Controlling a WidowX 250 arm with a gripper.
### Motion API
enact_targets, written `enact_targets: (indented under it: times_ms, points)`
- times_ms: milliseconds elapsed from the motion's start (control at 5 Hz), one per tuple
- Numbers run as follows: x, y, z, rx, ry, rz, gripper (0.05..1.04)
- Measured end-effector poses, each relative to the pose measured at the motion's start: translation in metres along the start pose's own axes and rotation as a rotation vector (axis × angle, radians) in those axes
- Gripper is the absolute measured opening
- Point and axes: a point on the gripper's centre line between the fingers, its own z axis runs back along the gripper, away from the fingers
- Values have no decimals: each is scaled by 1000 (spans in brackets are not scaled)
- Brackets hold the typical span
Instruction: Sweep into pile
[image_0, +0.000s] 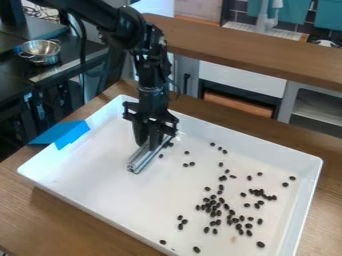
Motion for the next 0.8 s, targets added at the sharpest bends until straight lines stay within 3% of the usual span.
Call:
enact_targets:
  times_ms: [800]
  points:
    - [1, -77, -2, -12, 11, -94, 317]
